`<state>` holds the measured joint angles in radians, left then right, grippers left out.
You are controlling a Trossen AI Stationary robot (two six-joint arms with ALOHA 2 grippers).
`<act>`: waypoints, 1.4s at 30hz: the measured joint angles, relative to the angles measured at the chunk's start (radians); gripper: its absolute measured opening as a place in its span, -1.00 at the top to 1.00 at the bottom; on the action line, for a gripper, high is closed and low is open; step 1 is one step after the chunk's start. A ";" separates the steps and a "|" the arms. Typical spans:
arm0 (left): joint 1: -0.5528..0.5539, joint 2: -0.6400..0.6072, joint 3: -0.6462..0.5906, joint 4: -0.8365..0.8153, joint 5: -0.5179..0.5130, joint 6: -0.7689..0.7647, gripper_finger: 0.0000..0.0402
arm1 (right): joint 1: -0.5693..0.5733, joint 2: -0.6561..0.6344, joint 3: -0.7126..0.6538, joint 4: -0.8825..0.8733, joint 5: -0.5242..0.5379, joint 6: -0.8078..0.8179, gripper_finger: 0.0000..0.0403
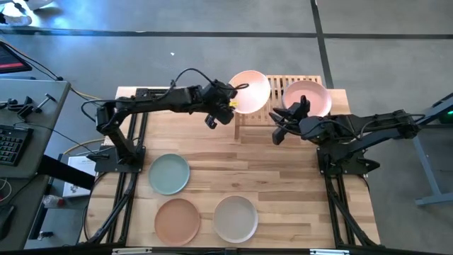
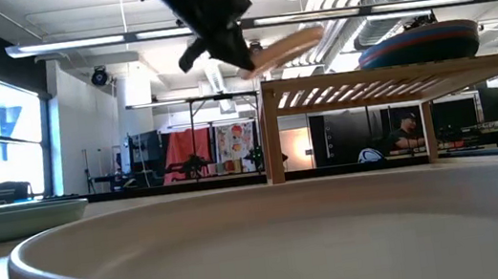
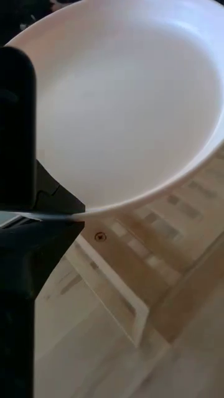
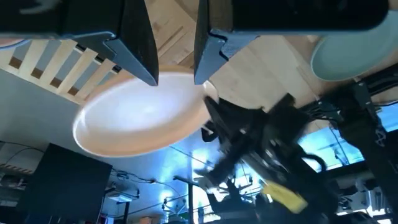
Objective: Place and stack plates onto a shelf
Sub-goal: Put the white plate on the shelf
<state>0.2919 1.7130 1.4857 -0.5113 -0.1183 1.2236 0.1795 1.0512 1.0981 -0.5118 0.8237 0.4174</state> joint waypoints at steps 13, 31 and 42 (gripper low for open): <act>-0.024 0.047 0.000 0.064 -0.031 0.164 0.96 | 0.000 0.000 -0.001 -0.024 -0.012 0.002 0.58; -0.004 0.076 0.002 0.096 0.011 0.195 0.96 | 0.000 0.001 -0.001 -0.029 -0.012 0.031 0.58; -0.002 0.077 0.000 0.085 0.036 0.194 0.96 | 0.000 0.001 -0.001 -0.022 -0.017 0.043 0.58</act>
<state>0.2901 1.7905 1.4857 -0.4267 -0.0818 1.4178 0.1795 1.0519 1.0973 -0.5339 0.8062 0.4608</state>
